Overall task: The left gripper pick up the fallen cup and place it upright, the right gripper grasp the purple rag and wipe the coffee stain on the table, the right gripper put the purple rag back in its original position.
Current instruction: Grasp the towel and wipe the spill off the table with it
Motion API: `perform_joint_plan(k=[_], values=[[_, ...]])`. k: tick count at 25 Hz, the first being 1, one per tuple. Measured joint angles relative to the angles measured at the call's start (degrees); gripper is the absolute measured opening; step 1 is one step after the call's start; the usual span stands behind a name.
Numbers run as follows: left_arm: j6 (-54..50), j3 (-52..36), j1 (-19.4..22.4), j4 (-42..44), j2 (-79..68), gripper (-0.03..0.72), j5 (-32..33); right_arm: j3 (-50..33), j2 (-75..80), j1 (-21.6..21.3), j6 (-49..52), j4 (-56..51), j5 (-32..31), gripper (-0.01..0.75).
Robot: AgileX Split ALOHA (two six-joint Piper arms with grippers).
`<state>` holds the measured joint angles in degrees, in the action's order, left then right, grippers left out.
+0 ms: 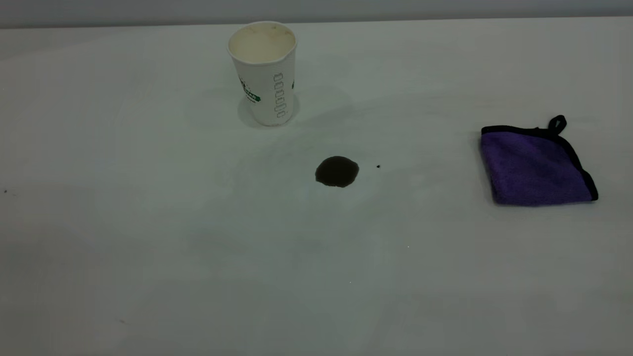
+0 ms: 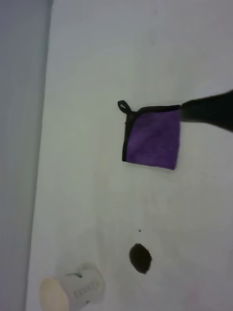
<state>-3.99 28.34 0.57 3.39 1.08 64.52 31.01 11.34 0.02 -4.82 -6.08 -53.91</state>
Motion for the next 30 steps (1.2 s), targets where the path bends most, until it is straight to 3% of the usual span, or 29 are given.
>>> perform_joint_plan(k=[10,14,22,30], values=[[0.0,0.0,0.0,0.0,0.0,0.573,0.0,2.3,46.7,0.0,0.6,-1.6,27.2,0.634],[0.0,0.0,0.0,0.0,0.0,0.572,0.0,4.2,63.8,0.0,0.3,-1.9,33.4,0.634],[0.0,0.0,0.0,0.0,0.0,0.571,0.0,14.0,92.0,1.7,-2.3,-1.3,37.3,0.634],[0.0,0.0,0.0,0.0,0.0,0.571,0.0,28.6,110.8,5.7,-3.9,1.2,35.8,0.634]])
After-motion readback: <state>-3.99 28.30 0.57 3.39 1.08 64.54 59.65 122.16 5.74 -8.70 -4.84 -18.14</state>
